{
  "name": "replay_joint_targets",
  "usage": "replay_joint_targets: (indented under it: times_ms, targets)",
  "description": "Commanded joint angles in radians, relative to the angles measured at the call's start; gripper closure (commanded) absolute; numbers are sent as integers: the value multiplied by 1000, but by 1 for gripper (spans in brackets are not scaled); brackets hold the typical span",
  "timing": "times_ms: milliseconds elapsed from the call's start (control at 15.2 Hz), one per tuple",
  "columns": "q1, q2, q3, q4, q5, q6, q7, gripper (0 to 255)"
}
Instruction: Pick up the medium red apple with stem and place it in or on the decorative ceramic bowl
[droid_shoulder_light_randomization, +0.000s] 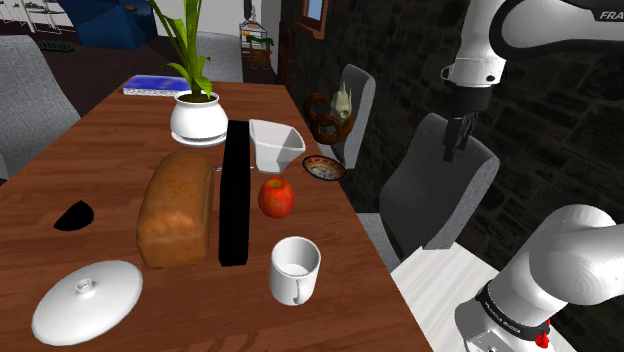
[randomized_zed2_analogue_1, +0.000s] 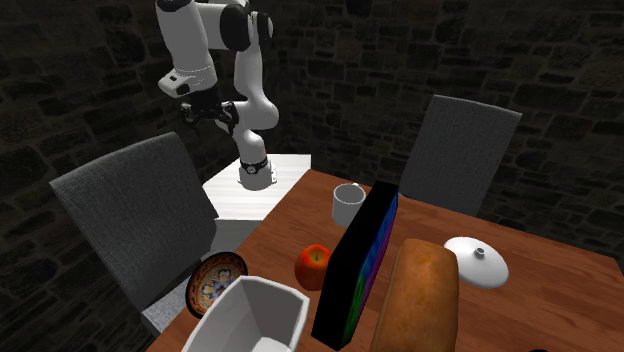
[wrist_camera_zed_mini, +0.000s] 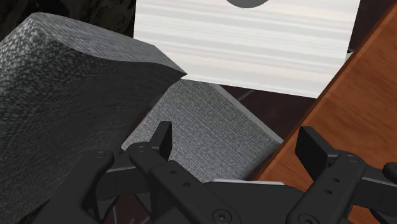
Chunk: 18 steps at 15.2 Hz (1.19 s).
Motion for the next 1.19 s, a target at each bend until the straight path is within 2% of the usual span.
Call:
replay_joint_targets:
  times_ms: [0, 594, 1122]
  targets:
    - [0, 0, 0, 0, 0, 0, 0, 0]
    - [44, 212, 159, 63, 106, 186, 225, 0]
    - [61, 462, 283, 211, 117, 322, 422, 0]
